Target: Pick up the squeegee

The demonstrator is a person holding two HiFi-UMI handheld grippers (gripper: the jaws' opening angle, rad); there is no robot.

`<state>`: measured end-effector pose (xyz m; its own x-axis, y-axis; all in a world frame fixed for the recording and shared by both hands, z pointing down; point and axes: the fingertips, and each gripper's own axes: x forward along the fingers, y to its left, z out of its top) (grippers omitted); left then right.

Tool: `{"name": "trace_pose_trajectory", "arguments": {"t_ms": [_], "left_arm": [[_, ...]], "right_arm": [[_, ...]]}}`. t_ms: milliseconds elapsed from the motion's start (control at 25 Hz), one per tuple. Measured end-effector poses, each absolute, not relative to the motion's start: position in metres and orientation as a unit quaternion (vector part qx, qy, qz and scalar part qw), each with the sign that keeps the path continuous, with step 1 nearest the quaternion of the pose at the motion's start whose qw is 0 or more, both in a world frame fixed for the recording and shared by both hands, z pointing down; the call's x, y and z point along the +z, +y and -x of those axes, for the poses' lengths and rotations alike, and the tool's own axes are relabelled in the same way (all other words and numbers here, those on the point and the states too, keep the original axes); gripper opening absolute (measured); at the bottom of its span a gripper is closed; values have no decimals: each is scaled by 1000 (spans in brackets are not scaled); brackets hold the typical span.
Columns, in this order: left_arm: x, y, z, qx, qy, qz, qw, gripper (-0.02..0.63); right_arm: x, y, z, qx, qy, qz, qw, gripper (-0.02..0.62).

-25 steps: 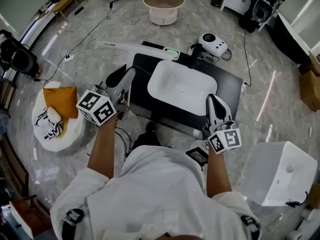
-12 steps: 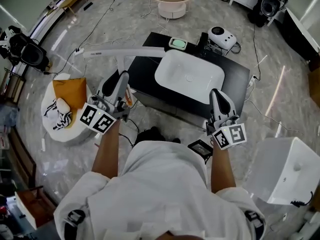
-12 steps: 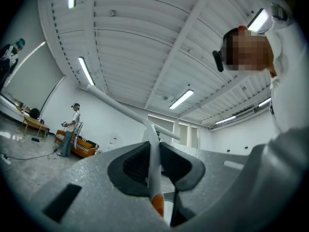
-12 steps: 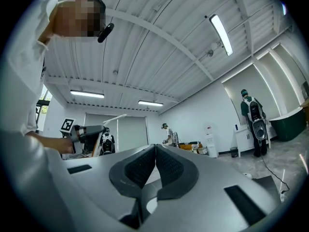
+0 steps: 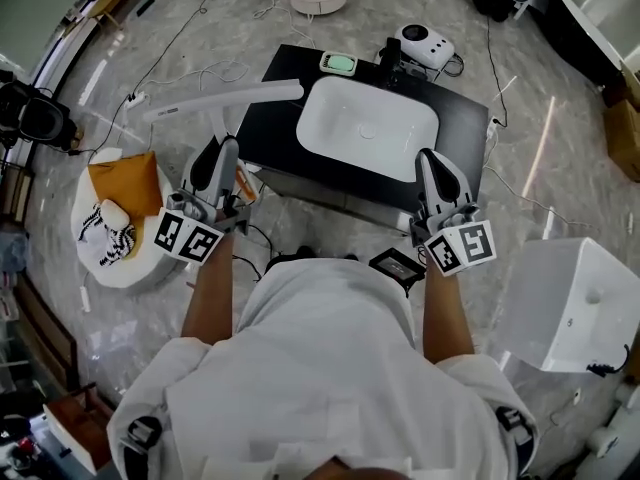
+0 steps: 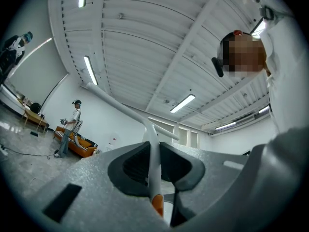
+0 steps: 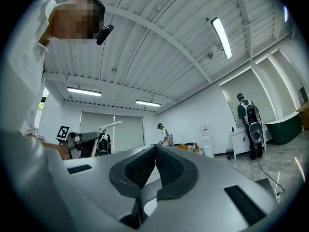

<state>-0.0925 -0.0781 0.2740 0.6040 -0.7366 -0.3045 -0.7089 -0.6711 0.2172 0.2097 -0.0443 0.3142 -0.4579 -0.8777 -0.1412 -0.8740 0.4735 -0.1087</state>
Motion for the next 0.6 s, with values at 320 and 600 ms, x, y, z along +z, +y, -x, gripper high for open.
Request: {"name": "trace_pose_trajectory", "arguments": {"t_ms": [320, 600], "left_arm": [[304, -91, 99, -168, -411, -895, 41, 75], [316, -92, 90, -143, -396, -906, 43, 75]], "right_arm": [[323, -56, -191, -17, 858, 510, 64, 14], [331, -60, -185, -21, 858, 511, 50, 14]]}}
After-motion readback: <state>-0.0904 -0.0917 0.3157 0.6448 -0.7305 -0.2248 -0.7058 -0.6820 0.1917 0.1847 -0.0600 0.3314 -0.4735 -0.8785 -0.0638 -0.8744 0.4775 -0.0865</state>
